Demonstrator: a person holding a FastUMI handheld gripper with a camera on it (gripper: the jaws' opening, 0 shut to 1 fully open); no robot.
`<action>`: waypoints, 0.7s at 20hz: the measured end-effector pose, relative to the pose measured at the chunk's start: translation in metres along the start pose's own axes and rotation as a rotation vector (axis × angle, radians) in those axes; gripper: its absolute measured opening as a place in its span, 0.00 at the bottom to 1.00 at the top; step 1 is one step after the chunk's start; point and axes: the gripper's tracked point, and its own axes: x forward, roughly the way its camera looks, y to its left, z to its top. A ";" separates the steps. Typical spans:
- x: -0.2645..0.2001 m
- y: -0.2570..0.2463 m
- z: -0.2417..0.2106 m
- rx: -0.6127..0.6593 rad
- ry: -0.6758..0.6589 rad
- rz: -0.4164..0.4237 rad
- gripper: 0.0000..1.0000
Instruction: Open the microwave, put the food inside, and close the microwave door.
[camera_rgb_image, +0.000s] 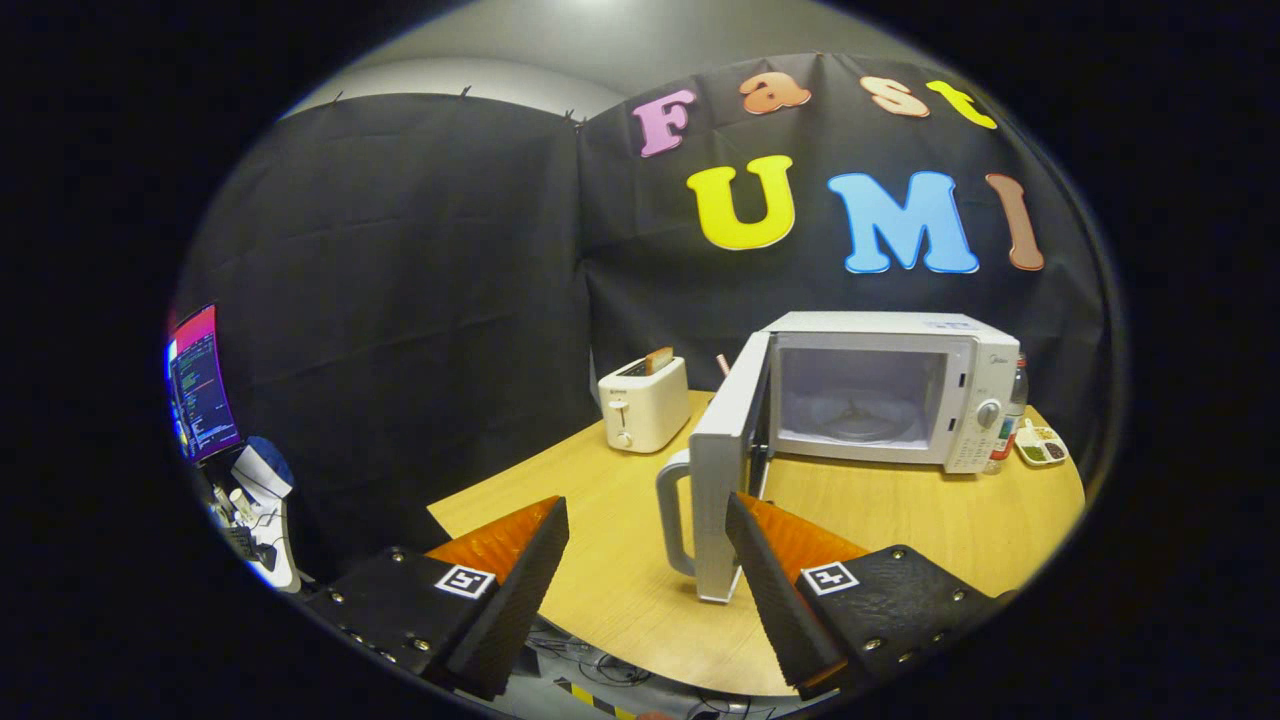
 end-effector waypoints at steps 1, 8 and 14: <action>-0.004 -0.013 0.003 0.003 -0.012 -0.031 0.96; -0.019 -0.121 -0.023 0.039 0.031 -0.253 0.96; -0.019 -0.183 -0.065 0.088 0.112 -0.376 0.96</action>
